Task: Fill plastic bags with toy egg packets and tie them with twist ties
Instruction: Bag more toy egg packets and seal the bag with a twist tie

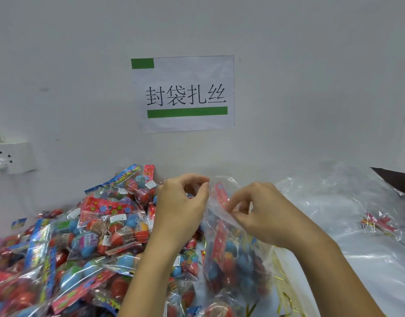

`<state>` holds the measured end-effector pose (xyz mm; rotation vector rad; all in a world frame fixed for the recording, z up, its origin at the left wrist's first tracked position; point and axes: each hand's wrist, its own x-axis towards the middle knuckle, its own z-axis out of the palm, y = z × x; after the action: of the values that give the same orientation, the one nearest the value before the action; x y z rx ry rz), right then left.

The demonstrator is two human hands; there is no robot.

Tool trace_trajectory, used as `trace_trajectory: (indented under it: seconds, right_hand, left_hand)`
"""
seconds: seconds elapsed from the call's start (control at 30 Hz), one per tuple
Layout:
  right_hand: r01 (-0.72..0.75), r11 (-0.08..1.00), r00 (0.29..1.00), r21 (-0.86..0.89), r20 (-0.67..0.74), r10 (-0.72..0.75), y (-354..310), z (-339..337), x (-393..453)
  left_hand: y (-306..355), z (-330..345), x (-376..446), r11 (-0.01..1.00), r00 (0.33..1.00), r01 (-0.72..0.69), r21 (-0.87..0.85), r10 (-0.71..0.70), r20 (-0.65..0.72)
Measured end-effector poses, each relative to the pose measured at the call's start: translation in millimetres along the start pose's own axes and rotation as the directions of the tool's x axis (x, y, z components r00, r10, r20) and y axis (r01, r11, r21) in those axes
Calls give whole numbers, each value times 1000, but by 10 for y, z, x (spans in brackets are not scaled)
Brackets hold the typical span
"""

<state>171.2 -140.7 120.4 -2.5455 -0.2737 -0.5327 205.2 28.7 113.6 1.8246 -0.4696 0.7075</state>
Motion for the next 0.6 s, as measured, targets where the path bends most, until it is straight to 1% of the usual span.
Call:
trace_trajectory:
  seconds: [0.13, 0.2, 0.3, 0.4, 0.53, 0.6]
  right_hand:
    - [-4, 992, 994, -126, 109, 17, -88, 109, -9]
    - [-12, 988, 983, -151, 177, 39, -101, 192, -9]
    - [-9, 990, 964, -144, 261, 46, -95, 296, 3]
    - [5, 995, 940, -95, 339, 28, -107, 333, -1]
    - [33, 999, 930, -31, 367, -19, -112, 384, -12]
    - [34, 999, 919, -33, 393, -18, -110, 418, -11]
  left_hand:
    - [-8, 5, 7, 1000, 999, 0, 26, -1, 47]
    - [-5, -2, 4, 999, 997, -9, 43, 5, 77]
    - [-10, -2, 4, 998, 991, -12, 68, 3, 134]
    - [-5, 8, 3, 995, 985, -21, 94, 4, 172]
    - [-7, 0, -1, 995, 982, -25, 94, 6, 189]
    - [-15, -8, -6, 995, 978, -17, 97, -4, 210]
